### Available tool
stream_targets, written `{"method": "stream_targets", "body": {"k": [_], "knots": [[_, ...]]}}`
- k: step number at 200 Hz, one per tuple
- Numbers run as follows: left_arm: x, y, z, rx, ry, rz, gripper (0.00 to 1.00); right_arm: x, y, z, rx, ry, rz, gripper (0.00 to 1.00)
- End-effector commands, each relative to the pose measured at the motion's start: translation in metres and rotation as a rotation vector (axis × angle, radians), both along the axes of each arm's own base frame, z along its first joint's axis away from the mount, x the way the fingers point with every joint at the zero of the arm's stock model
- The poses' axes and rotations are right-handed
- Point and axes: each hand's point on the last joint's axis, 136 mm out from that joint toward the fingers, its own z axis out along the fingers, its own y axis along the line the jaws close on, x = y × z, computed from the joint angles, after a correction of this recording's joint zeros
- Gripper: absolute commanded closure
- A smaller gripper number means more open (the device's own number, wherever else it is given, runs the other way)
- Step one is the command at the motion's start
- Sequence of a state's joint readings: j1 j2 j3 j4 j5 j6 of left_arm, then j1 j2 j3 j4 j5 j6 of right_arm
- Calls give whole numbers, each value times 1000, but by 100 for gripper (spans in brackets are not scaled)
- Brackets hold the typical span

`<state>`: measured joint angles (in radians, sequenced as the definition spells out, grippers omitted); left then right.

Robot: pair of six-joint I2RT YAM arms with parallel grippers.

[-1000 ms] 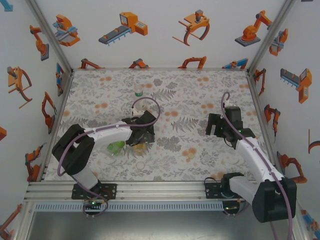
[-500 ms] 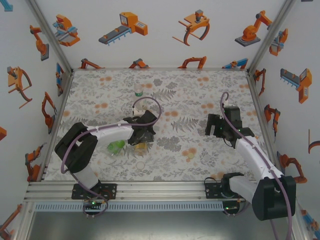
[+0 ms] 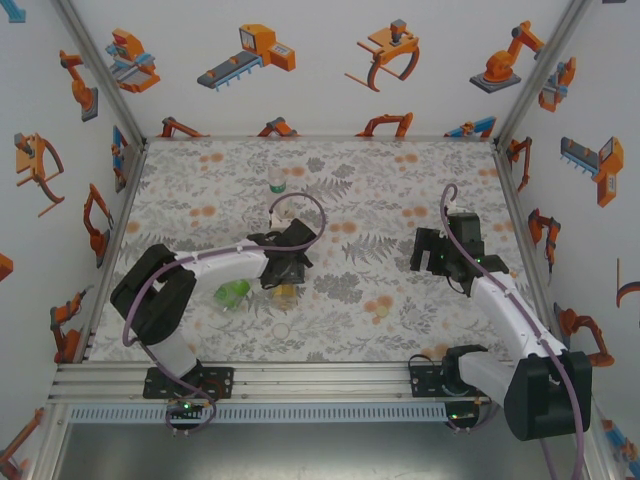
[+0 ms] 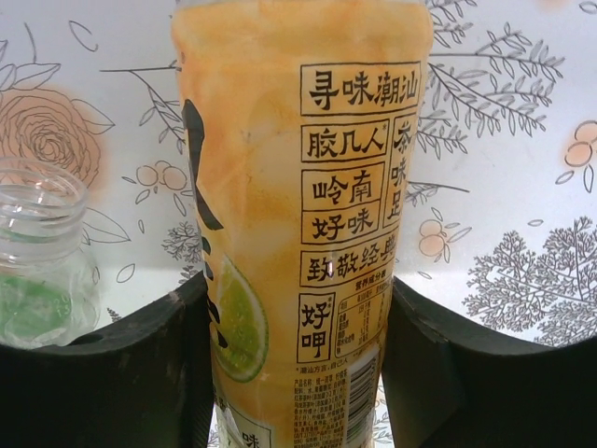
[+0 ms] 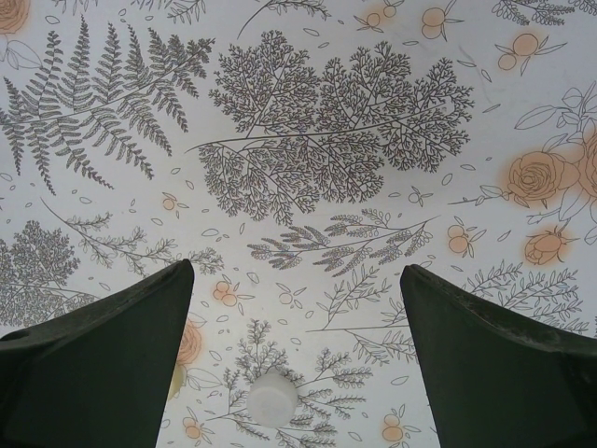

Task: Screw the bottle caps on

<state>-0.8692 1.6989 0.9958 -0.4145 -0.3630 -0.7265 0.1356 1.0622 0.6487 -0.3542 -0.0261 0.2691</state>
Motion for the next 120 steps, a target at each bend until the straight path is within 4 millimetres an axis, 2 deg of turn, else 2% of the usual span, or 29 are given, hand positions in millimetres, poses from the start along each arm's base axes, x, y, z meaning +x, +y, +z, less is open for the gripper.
{"method": "stream_targets", "body": {"k": [1,39,75,97,111,120], "knots": [[-11,-12,1,52,21,-107,74,7,1,14,-12,-35,5,18],[-23,-36,30,95,-85,-252,75,4,3,11,7,-26,4,18],[-30,-47,65,76,-201,-342,76,-2,5,7,31,-10,4,20],[-33,-50,93,24,-281,-391,82,-4,7,9,46,-12,4,21],[-37,-54,110,-33,-323,-434,89,-4,8,11,54,-20,5,22],[-40,-57,123,-75,-350,-466,89,-4,9,13,61,-24,5,22]]}}
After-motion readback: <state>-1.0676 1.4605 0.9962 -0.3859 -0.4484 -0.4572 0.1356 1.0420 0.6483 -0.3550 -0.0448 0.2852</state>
